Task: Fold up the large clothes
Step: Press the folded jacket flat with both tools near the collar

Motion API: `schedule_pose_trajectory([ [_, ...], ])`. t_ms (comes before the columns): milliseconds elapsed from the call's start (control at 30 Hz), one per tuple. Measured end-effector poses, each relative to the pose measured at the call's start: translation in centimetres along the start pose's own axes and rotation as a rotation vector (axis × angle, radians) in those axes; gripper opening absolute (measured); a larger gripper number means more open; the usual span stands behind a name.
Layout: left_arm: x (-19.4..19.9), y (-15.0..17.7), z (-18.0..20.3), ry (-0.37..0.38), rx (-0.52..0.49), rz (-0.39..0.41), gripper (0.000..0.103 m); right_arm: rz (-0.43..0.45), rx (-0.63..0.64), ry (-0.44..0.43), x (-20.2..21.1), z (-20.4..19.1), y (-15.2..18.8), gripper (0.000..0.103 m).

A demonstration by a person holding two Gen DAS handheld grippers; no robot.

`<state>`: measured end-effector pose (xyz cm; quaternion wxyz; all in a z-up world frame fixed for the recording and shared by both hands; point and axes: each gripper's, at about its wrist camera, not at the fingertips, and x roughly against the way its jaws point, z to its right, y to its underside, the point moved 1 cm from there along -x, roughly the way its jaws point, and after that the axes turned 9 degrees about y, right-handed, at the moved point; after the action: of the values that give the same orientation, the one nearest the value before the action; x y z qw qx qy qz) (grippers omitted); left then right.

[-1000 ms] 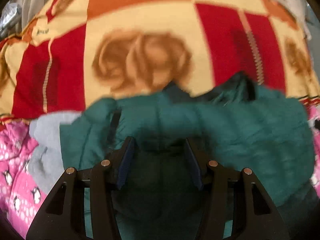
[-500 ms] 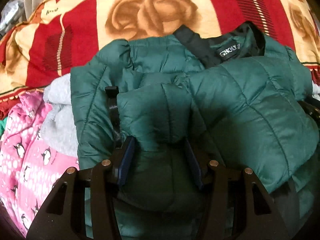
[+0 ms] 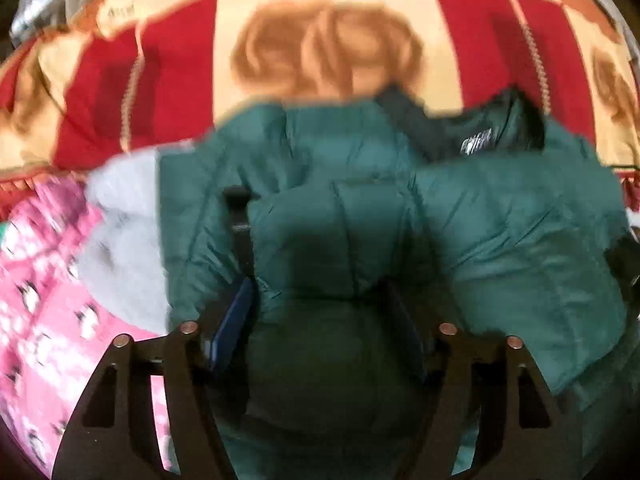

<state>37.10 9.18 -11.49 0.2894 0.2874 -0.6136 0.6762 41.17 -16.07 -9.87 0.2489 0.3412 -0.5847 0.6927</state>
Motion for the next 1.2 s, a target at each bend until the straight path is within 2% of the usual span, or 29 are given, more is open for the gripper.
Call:
schedule_pose_trajectory([
  [167, -0.5, -0.1, -0.1, 0.016, 0.004, -0.026, 0.079, -0.009, 0.022, 0.031, -0.3, -0.5, -0.1, 0.073],
  [267, -0.6, -0.2, 0.2, 0.008, -0.005, -0.026, 0.079, 0.077, -0.002, 0.057, 1.6, -1.0, -1.2, 0.073],
  [333, -0.6, -0.2, 0.3, 0.003, -0.007, -0.023, 0.079, 0.169, -0.020, 0.050, 3.2, -1.7, -2.5, 0.073],
  [400, -0.5, -0.1, 0.6, -0.004, -0.012, -0.018, 0.079, 0.201, -0.051, 0.010, 3.5, -2.6, -3.5, 0.073],
  [467, -0.6, -0.1, 0.7, -0.006, -0.014, -0.016, 0.080, 0.166, -0.053, -0.026, 2.6, -3.3, -3.8, 0.074],
  [533, -0.5, 0.0, 0.8, -0.008, -0.014, -0.013, 0.080, 0.099, -0.033, -0.015, 0.8, -3.9, -3.2, 0.075],
  [567, -0.5, 0.0, 0.9, -0.010, -0.015, -0.012, 0.080, 0.042, -0.014, -0.003, -0.8, -4.1, -2.4, 0.080],
  [833, -0.2, 0.4, 0.9, -0.003, -0.019, -0.012, 0.082, 0.039, -0.029, -0.023, -1.4, -4.0, -2.1, 0.081],
  [900, -0.3, 0.2, 1.0, -0.002, -0.018, -0.012, 0.082, 0.064, -0.038, -0.021, -0.2, -3.1, -1.9, 0.080],
  [1033, -0.3, 0.2, 0.9, 0.006, -0.013, -0.010, 0.083, 0.174, -0.092, 0.068, 2.9, 0.7, -3.3, 0.080],
  [1100, -0.4, 0.2, 0.7, 0.009, -0.010, -0.010, 0.084, 0.169, -0.139, 0.111, 3.0, 3.3, -3.3, 0.080],
  [1200, -0.4, 0.2, 0.5, 0.013, -0.007, -0.006, 0.084, 0.151, -0.196, 0.113, 2.5, 6.4, -2.8, 0.080],
])
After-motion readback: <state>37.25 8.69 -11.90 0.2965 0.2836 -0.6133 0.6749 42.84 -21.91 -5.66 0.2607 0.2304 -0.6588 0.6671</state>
